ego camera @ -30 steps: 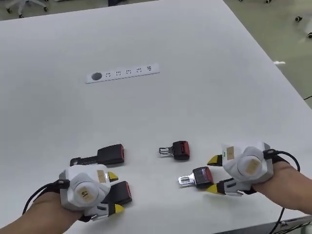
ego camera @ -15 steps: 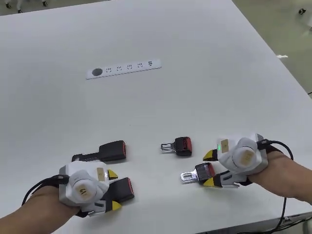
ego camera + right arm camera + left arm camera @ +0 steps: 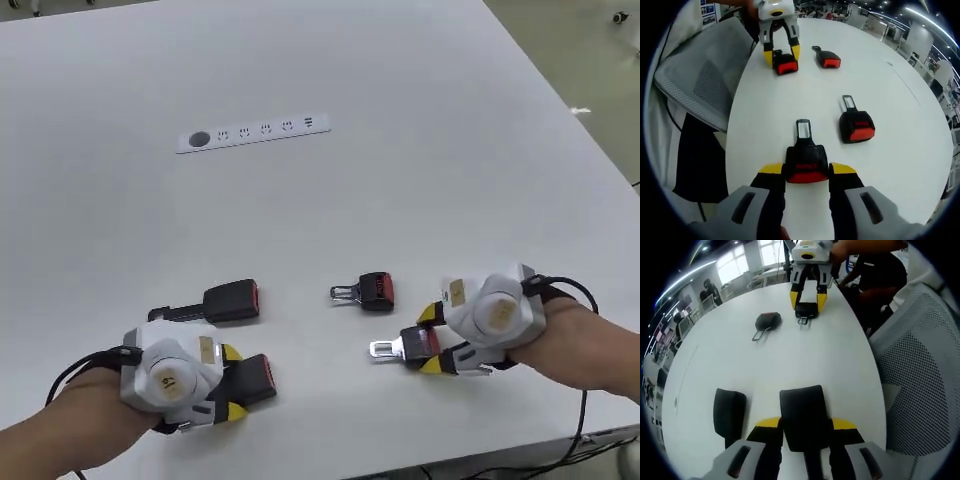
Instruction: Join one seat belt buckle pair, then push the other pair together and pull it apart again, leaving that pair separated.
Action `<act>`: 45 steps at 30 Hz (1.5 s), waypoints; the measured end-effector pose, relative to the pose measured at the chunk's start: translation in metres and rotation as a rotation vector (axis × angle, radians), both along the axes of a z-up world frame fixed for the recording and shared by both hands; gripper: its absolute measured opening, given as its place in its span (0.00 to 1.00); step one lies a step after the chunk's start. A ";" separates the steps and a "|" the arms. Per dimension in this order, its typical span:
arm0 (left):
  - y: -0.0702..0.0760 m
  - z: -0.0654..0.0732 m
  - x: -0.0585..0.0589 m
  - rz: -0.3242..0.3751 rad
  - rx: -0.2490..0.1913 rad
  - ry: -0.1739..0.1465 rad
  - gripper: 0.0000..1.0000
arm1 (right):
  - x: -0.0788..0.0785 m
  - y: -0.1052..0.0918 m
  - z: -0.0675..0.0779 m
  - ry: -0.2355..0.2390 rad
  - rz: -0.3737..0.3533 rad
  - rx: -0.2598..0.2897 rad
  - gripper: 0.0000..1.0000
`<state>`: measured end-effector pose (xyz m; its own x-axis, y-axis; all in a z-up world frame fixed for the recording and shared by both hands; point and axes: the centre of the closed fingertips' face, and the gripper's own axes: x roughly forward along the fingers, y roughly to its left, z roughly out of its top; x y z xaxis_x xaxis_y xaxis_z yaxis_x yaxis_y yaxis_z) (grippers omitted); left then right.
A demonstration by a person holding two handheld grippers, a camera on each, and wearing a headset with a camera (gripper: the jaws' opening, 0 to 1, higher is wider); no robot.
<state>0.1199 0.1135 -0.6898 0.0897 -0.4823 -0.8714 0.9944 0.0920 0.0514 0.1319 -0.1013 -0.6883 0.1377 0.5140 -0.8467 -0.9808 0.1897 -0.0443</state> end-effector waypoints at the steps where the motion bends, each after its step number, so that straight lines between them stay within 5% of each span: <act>1: 0.000 0.000 0.000 -0.006 -0.001 0.001 0.37 | 0.001 0.001 -0.001 0.006 0.000 0.002 0.32; 10: -0.002 -0.002 -0.002 -0.082 0.008 0.006 0.35 | 0.001 0.001 -0.002 0.018 0.042 0.007 0.32; 30: -0.003 -0.001 -0.004 -0.091 0.006 0.032 0.35 | -0.002 0.005 -0.004 0.041 0.063 -0.029 0.32; 45: -0.002 -0.002 -0.003 -0.093 0.008 0.029 0.35 | -0.016 0.046 0.001 0.045 0.062 0.025 0.31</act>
